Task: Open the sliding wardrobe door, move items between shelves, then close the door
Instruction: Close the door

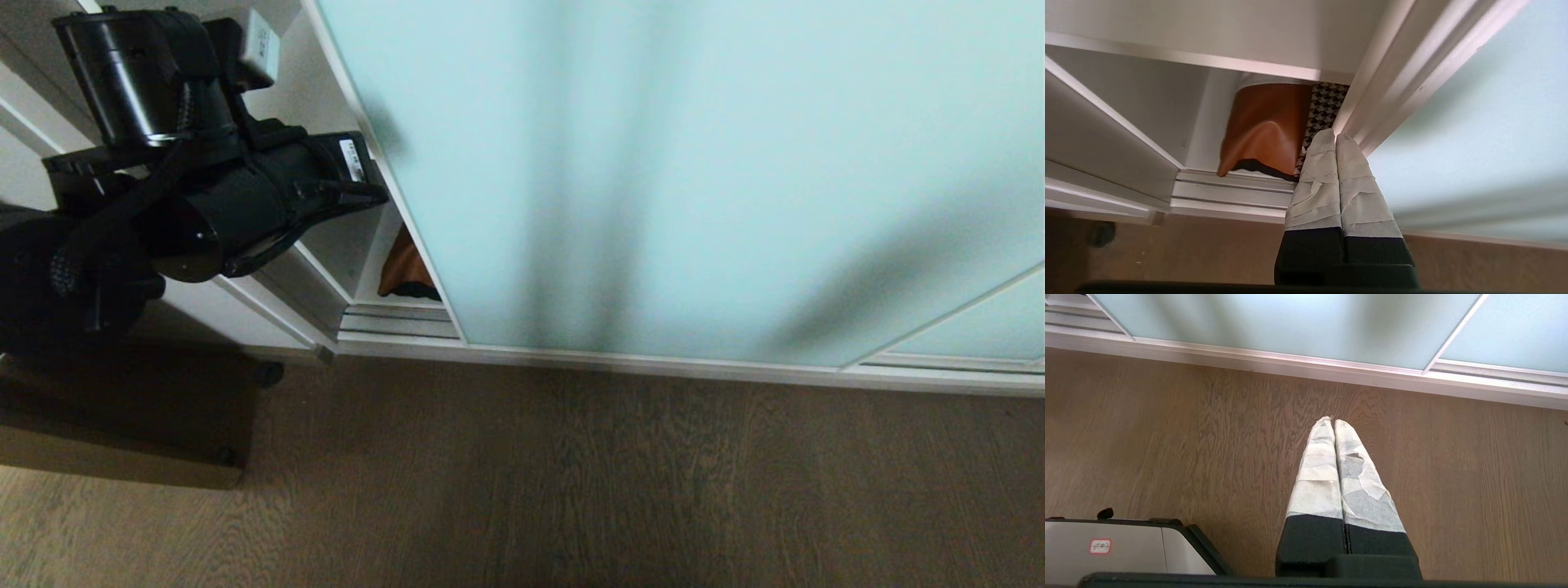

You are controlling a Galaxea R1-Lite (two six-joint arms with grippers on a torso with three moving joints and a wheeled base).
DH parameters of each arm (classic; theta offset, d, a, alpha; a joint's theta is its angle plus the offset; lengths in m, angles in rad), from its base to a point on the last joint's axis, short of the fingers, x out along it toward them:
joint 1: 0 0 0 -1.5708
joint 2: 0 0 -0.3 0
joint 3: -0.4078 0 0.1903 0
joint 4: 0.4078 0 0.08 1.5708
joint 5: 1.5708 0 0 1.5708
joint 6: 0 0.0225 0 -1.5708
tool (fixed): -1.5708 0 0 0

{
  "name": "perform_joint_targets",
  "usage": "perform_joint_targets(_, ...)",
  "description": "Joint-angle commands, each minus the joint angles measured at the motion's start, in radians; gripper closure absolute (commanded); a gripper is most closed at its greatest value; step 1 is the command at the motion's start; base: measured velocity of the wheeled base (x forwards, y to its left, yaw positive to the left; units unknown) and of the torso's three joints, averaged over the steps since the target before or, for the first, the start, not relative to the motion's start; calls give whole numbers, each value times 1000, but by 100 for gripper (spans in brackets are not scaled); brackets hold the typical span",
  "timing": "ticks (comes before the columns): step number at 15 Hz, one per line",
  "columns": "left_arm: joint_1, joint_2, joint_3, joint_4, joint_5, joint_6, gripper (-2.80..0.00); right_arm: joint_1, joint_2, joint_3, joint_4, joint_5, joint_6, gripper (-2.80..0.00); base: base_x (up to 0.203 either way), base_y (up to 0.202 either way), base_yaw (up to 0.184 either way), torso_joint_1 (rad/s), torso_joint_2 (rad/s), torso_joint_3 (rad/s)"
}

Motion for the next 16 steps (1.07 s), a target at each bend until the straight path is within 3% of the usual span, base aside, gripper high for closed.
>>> perform_joint_targets(1,31,-26,0,-1,2,8,0,0,0,0,0,1,0,0,0,0,0,0,0,0)
perform_joint_targets(9,100,-107,14,3,-6,38,0,0,0,0,0,1,0,0,0,0,0,0,0,0)
perform_joint_targets(13,87,-260,79,44,-145,35,0,0,0,0,0,1,0,0,0,0,0,0,0,0)
perform_joint_targets(16,74,-360,167,81,-341,25,0,0,0,0,0,1,0,0,0,0,0,0,0,0)
